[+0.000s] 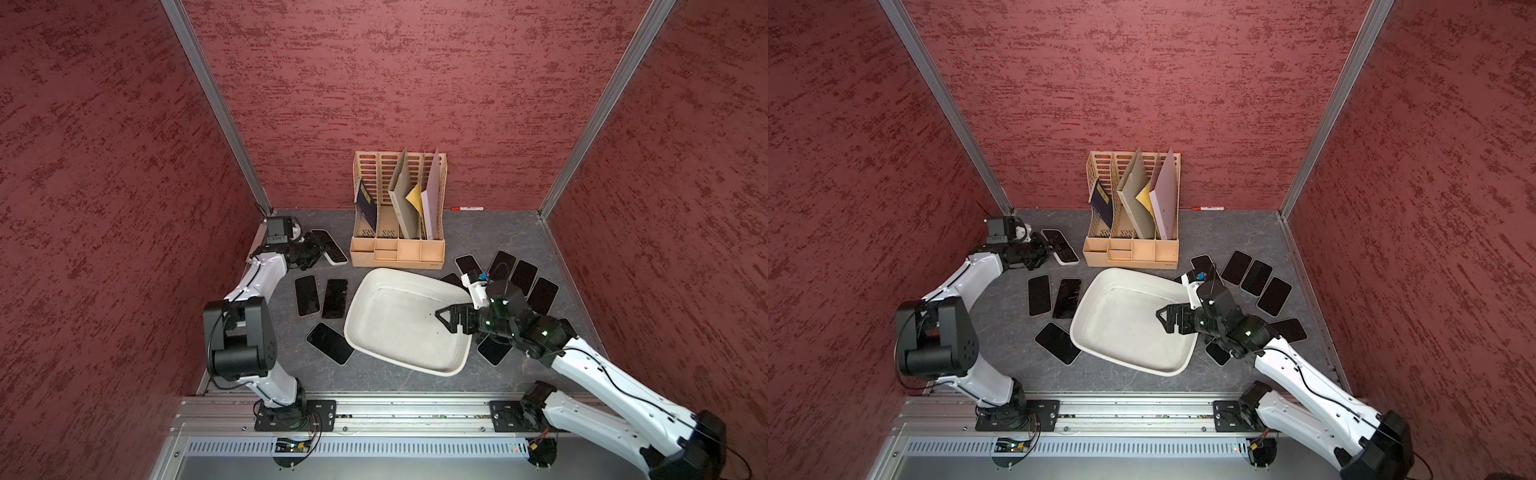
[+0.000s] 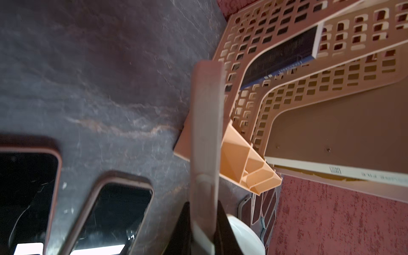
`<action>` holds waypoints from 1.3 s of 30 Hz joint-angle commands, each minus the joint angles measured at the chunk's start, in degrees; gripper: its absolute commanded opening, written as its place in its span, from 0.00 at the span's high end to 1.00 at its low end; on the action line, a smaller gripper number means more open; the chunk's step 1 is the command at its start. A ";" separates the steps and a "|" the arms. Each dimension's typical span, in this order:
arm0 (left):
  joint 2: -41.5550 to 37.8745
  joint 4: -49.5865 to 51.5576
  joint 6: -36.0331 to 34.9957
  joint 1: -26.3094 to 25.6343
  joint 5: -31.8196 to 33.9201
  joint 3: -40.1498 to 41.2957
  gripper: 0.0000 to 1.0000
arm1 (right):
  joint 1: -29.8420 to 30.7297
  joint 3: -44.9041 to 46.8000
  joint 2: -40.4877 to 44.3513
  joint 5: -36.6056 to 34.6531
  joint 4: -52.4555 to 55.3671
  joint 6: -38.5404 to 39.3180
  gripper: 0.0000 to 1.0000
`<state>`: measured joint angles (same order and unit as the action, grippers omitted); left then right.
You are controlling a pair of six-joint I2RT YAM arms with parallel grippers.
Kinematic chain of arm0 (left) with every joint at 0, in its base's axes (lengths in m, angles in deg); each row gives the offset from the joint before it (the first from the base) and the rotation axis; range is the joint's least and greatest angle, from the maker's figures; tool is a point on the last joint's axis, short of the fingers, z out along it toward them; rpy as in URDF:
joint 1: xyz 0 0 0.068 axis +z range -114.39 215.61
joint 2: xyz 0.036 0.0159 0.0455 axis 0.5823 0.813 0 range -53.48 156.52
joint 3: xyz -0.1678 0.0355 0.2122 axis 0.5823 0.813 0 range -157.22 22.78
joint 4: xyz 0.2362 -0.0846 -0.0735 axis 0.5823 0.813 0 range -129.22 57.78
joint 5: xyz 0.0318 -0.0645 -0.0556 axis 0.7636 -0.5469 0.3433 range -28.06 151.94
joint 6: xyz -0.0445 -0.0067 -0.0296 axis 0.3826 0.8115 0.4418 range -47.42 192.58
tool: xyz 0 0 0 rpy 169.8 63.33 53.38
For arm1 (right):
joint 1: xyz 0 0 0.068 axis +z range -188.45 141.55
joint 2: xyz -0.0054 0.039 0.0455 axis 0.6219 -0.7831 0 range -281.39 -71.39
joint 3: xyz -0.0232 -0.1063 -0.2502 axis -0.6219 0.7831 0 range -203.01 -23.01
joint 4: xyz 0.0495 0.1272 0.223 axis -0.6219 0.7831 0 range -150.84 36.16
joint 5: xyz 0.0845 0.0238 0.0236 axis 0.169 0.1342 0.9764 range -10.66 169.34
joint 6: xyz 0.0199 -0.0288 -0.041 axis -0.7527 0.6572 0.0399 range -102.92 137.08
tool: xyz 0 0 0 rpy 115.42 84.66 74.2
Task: Take the phone out of the storage box
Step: Place the phone at the center of the board.
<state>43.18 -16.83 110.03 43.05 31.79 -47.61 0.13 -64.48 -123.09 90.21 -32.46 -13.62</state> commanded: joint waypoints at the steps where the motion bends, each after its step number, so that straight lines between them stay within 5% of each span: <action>1: 6.89 -3.57 -2.37 0.72 -2.38 -6.33 1.00 | 0.61 -2.93 -0.91 -3.78 0.16 -1.53 0.02; 9: 23.97 -0.69 -2.99 0.30 -4.61 -19.87 1.00 | 0.79 -4.58 -3.53 -8.54 -0.65 -2.68 0.02; 19: 26.43 -0.34 -4.89 0.13 -5.15 -16.47 0.98 | 0.79 -7.41 -7.90 -9.95 -1.90 0.15 0.02; 27: 21.19 1.66 -7.59 0.53 -2.56 -11.02 0.40 | 0.15 -8.79 -9.39 -9.85 -2.61 3.57 0.02; 28: 20.07 1.73 -7.97 0.64 -2.24 -10.14 0.30 | -0.22 -8.77 -9.38 -9.88 -2.63 3.96 0.02; 29: 18.87 1.85 -8.28 0.73 -1.95 -9.09 0.04 | -0.72 -8.74 -9.40 -9.95 -2.94 4.59 0.02; 34: 9.65 1.60 -10.36 1.34 0.02 -3.19 0.00 | -6.09 -8.93 -9.73 -10.46 -3.61 6.18 0.02; 39: -7.58 -4.11 -14.50 2.64 5.63 7.22 0.00 | -15.76 -9.84 -11.69 -13.11 -5.20 6.79 0.02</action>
<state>43.23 -17.09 99.45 44.65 33.19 -44.02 -11.73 -71.98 -133.86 80.70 -34.97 -8.22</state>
